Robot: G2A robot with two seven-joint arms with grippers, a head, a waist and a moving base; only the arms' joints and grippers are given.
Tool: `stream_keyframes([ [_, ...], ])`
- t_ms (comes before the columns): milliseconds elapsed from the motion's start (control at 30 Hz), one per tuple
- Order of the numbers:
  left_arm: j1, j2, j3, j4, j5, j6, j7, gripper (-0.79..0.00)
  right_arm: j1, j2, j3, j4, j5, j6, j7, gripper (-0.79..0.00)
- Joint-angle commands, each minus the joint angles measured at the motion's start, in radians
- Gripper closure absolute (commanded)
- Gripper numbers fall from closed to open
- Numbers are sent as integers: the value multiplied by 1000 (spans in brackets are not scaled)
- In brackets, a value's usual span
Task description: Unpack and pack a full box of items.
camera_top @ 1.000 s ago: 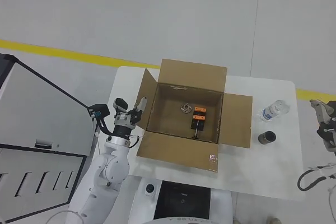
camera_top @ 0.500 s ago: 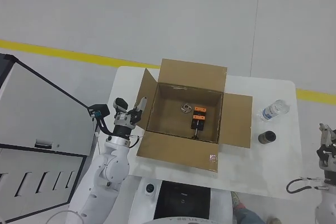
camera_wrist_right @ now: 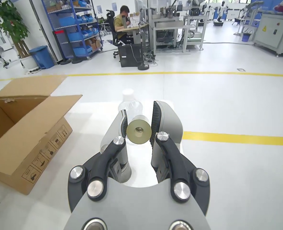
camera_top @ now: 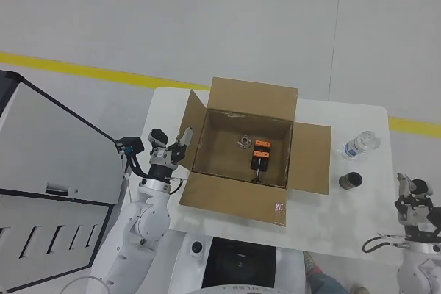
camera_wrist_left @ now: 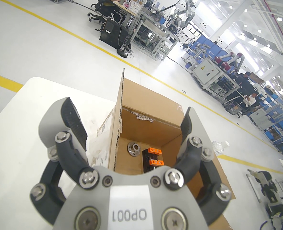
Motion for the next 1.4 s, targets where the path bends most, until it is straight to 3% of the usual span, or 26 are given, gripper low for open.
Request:
stream_keyframes([
  [0,0,0,0,0,0,0,0,-785,51,2,-17,91,-23,3,-7,0],
  [233,0,0,0,0,0,0,0,-785,192,11,-53,342,-100,-5,11,0],
  [467,0,0,0,0,0,0,0,-785,270,19,-80,457,-170,10,34,0],
  [967,0,0,0,0,0,0,0,-785,321,33,-104,530,-190,-25,137,0],
  [1367,0,0,0,0,0,0,0,-785,301,42,-113,504,-197,-55,136,0],
])
